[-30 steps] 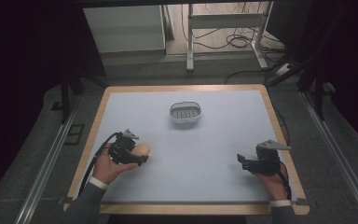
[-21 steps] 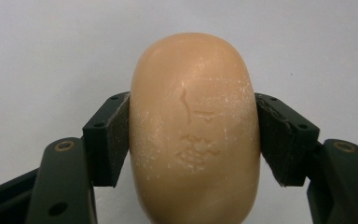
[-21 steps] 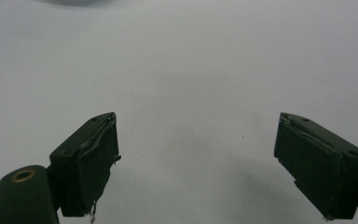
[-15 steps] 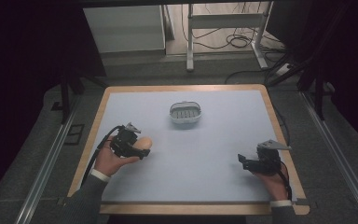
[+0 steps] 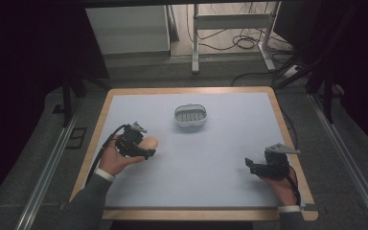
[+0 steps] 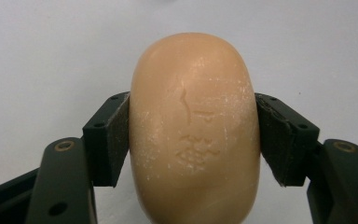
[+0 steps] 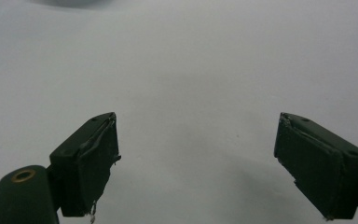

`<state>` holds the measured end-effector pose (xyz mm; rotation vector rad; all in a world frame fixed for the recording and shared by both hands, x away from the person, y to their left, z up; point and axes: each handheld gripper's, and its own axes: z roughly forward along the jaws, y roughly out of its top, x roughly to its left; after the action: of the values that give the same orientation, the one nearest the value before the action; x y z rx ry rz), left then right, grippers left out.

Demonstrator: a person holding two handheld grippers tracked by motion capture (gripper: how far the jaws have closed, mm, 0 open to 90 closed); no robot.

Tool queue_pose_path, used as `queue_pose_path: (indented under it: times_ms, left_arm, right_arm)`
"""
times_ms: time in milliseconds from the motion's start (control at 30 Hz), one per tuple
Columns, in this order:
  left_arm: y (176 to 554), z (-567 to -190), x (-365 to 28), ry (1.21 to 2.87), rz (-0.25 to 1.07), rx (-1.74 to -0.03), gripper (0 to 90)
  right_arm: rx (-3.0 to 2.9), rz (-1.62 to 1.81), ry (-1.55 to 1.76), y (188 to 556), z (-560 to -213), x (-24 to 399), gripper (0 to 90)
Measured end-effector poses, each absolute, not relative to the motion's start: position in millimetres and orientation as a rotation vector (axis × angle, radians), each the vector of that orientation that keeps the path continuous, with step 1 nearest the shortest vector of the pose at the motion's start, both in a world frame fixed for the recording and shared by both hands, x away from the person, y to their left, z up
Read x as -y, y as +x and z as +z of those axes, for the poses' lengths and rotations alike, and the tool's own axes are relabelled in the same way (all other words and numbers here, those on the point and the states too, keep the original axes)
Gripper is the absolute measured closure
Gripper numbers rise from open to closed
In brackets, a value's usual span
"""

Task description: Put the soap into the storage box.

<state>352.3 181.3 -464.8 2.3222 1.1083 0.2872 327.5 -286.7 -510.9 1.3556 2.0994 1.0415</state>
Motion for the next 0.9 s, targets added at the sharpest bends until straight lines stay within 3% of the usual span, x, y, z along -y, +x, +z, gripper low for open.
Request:
queue_pose_path:
  times_ms: [900]
  left_arm:
    - [379, -455, -165, 2.356, 0.312, -1.019, 32.6]
  right_arm:
    - [-2.095, 1.047, 1.347, 328, -510, 287, 13.4]
